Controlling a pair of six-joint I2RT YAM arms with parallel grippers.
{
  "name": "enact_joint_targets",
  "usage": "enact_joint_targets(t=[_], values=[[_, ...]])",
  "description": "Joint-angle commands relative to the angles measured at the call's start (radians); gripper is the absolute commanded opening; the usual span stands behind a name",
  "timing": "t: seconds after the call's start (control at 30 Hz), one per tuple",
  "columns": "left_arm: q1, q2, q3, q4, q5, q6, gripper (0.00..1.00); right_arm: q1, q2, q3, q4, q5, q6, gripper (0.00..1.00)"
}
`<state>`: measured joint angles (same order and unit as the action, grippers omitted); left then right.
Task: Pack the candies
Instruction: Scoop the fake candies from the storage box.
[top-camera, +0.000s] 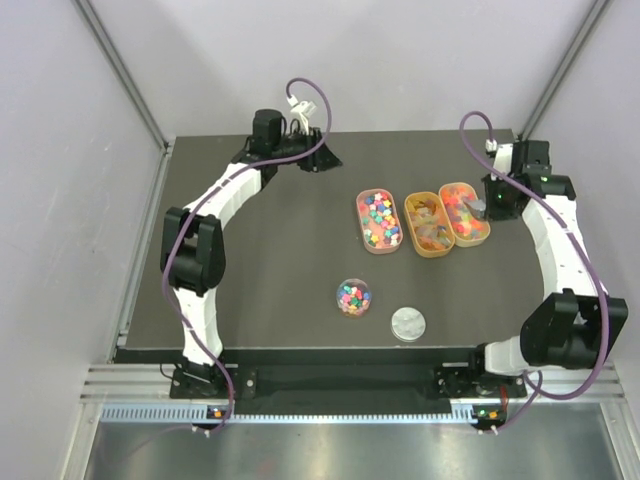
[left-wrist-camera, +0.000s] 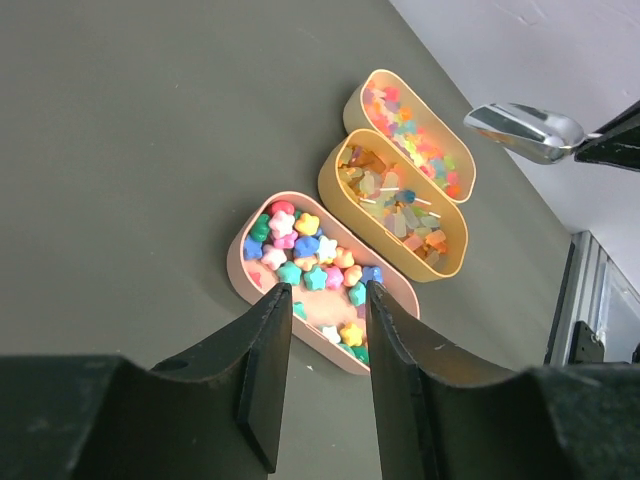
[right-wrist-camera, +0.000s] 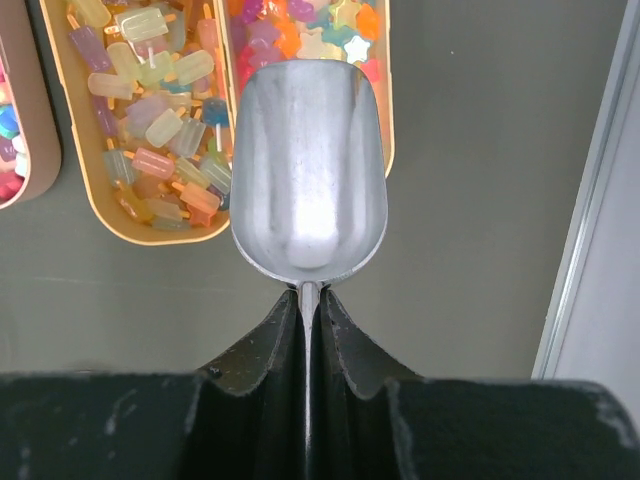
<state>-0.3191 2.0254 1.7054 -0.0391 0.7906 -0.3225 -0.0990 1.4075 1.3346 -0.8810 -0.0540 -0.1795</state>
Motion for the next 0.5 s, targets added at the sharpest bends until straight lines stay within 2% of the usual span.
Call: enact_joint_targets(t=[0.0,0.47], values=[[-0.006,0.033,-0.001,0.030,-0.002,-0.009,0.40,0.009,0.002,0.000,0.019,0.048,0.025,0.00],[0.006,0.088,-0.024,0.084,0.024,-0.039,0.40,-0.053,0.179,0.018,0.020,0.034,0.029,0.00]])
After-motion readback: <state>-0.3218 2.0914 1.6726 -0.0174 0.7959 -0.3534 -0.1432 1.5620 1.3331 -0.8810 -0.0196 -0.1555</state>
